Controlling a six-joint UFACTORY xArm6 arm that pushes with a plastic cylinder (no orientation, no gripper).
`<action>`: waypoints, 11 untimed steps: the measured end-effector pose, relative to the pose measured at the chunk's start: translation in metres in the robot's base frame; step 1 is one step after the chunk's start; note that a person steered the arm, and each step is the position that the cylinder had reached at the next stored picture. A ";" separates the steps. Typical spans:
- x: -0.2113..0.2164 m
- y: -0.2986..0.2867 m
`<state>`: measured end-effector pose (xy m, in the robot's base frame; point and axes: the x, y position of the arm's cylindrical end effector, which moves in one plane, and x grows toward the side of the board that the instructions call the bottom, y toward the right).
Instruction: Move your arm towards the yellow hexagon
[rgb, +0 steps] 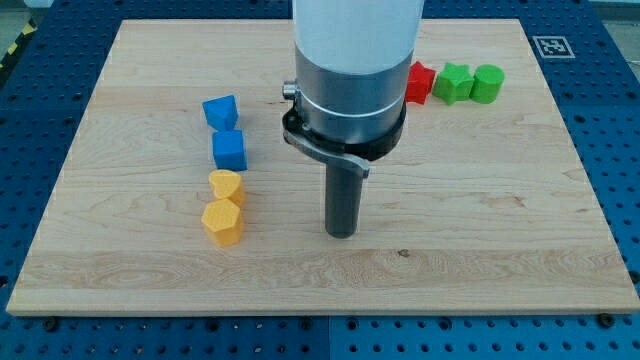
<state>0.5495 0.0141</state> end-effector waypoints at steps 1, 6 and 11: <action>0.018 -0.013; 0.011 -0.013; 0.047 -0.110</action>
